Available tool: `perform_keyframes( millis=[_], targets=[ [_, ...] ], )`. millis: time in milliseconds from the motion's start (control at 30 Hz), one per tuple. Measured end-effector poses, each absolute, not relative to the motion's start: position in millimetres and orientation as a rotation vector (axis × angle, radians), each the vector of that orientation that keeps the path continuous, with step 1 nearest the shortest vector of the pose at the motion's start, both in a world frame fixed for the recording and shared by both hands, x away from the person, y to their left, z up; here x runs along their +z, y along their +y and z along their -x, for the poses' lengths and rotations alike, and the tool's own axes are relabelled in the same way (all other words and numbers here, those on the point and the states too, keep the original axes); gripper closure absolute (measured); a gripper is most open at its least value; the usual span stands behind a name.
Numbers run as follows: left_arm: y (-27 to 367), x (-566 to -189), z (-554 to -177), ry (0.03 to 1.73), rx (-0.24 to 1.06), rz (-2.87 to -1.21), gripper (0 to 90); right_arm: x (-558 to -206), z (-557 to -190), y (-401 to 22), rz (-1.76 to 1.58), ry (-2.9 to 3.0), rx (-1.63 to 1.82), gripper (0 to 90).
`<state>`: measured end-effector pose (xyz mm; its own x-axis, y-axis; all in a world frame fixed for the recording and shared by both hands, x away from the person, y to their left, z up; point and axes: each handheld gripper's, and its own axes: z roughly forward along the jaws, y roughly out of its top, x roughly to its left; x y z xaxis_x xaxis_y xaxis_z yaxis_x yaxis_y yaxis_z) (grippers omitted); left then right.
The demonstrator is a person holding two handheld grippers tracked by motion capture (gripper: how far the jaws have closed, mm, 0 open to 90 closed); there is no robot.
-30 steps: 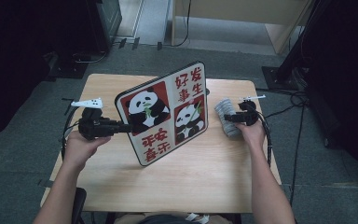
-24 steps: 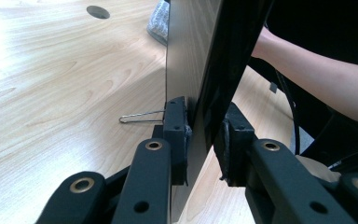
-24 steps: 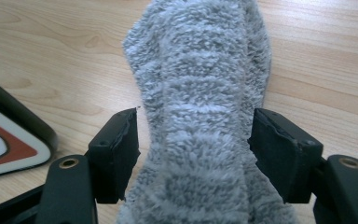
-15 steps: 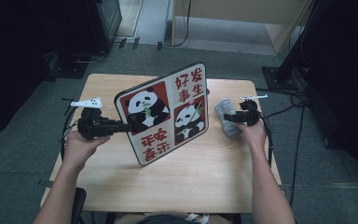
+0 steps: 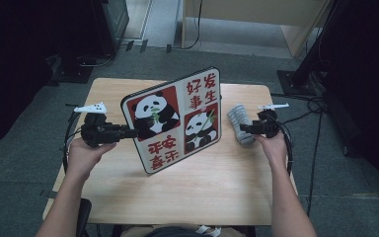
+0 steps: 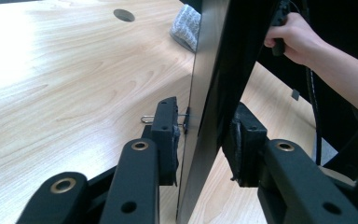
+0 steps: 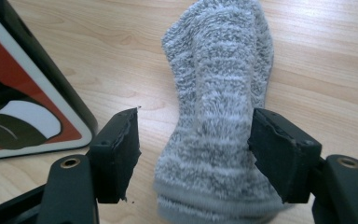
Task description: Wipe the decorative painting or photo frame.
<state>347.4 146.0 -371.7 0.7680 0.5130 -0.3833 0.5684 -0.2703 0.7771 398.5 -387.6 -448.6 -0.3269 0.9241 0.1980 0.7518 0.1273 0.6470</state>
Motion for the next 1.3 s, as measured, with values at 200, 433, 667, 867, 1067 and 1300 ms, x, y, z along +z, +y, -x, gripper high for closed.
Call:
perform_keyframes(
  millis=[200,433,667,867,1067,1300],
  targets=[
    [145.5,-375.1,-349.2,0.834,-0.036,-1.941,64.2,-443.0,-385.8,-389.4,-1.641,2.158,1.016,33.3],
    [147.7,-378.5,-353.3,0.863,-0.03,-1.928,63.5,-444.8,-375.3,-377.7,-1.602,2.221,0.996,34.2],
    [150.2,-383.0,-359.1,0.876,-0.046,-1.912,60.9,-440.8,-364.9,-367.3,-1.557,2.236,1.019,34.6],
    [150.5,-385.0,-362.3,0.883,-0.041,-1.91,60.5,-439.4,-354.4,-357.7,-1.523,2.263,1.04,34.5],
    [153.0,-387.0,-366.2,0.891,-0.042,-1.901,59.7,-439.1,-347.2,-354.7,-1.521,2.27,1.046,34.5],
    [153.1,-389.9,-371.8,0.91,-0.046,-1.903,59.5,-438.9,-342.7,-356.1,-1.525,2.262,1.047,34.5]
  ],
)
